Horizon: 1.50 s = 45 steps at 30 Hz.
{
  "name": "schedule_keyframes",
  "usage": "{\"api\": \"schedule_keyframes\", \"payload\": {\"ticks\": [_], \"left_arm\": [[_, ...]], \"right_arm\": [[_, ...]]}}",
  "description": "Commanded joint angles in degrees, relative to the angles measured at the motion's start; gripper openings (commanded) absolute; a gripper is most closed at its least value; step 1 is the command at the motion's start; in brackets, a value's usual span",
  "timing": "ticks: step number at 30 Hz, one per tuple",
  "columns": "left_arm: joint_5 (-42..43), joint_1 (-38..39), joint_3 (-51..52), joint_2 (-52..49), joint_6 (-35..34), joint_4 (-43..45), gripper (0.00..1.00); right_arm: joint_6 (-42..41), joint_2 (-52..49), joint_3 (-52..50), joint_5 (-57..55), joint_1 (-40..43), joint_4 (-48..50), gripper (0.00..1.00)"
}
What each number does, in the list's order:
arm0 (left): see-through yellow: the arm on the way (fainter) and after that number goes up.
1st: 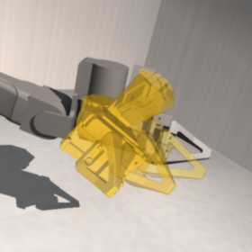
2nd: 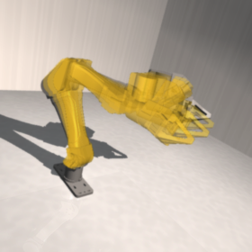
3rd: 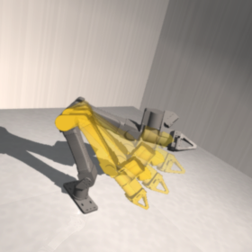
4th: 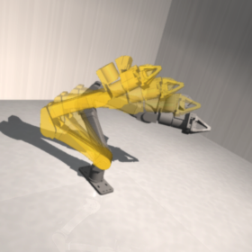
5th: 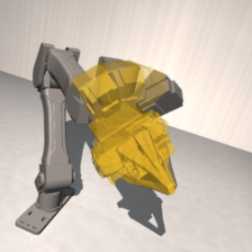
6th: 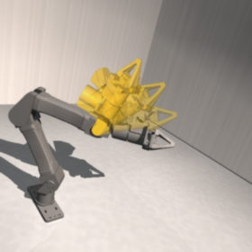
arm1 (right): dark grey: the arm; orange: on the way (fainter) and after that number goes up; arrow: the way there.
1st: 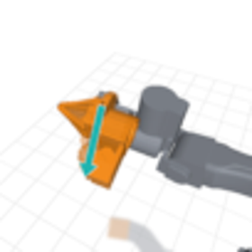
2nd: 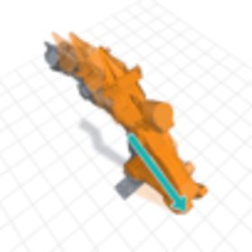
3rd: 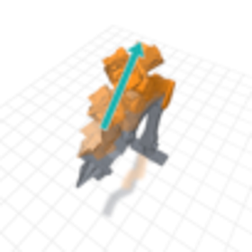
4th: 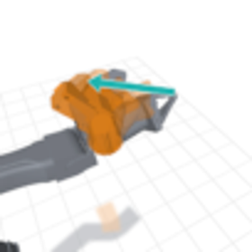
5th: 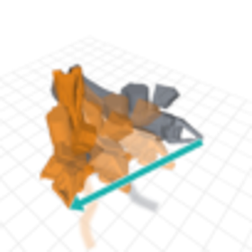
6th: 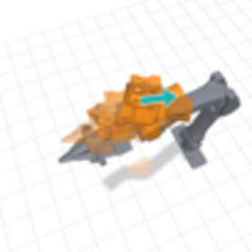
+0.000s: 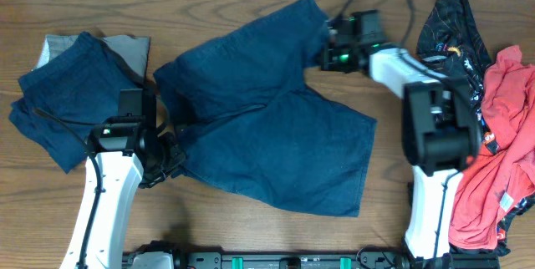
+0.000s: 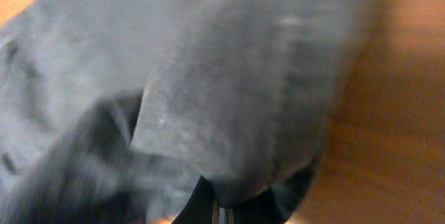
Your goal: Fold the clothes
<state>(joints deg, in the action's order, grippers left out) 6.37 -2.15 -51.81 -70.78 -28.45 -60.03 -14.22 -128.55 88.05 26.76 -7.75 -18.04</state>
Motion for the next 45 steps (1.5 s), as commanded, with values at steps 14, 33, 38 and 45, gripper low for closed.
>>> {"api": "schedule_keyframes", "payload": {"ticks": [14, 33, 38, 45], "left_arm": [[-1.07, -0.28, 0.33, -0.92, 0.37, 2.4, 0.06], [-1.05, -0.28, 0.33, -3.91, 0.39, 3.58, 0.06], [-1.05, -0.28, 0.33, -3.91, 0.37, 3.61, 0.06], [-1.05, -0.28, 0.33, -3.91, 0.39, 3.58, 0.06]], "right_arm": [[-0.83, 13.03, 0.22, -26.08, 10.8, -33.38, 0.41], [-21.79, 41.4, -14.62, -18.95, -10.29, -53.46, 0.48], [-40.17, 44.61, -24.46, -15.28, -22.49, -51.49, 0.6], [-74.97, 44.65, -33.94, -16.22, -37.48, -49.05, 0.5]]}}
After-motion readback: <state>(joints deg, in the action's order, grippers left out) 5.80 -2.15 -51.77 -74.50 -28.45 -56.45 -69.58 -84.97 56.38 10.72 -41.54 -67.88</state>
